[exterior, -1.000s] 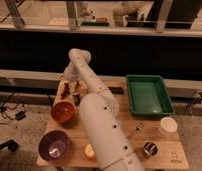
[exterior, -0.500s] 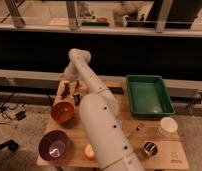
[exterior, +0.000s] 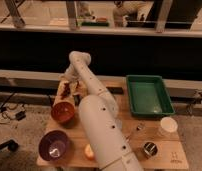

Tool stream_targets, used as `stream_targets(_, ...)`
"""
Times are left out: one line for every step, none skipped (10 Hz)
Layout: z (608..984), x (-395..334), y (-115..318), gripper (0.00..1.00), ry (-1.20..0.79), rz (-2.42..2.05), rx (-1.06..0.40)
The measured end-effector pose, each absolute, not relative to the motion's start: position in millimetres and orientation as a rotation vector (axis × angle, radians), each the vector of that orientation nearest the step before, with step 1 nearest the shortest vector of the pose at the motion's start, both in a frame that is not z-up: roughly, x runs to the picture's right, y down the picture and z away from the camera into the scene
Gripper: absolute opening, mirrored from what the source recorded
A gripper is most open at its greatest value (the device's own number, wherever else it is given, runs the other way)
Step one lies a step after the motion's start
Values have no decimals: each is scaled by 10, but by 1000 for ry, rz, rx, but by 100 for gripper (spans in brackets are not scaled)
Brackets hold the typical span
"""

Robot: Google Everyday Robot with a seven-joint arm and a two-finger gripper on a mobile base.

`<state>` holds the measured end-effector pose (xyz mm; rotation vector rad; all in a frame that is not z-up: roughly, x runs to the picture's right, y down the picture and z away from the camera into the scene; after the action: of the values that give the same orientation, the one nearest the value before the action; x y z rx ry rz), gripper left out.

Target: Place grapes in red bowl

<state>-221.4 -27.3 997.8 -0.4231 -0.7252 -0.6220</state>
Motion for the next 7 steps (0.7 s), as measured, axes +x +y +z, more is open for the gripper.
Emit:
stream_targets(10061, -2201, -291, 80, -710, -618, -403)
stream_targets(10084, -2187, -312, 80, -703, -615, -395)
stream_targets(10105, -2169, -328, 80, -696, -610, -389)
stream_targets(10113, -2158, -354, 78, -689, -601, -380)
stream_targets(10122, -2153, -356, 70, -683, -592, -377)
stream_targets(10129, -2143, -361, 61, -680, -582, -377)
stream_targets(10139, -2121, -366, 51, -678, -574, -379)
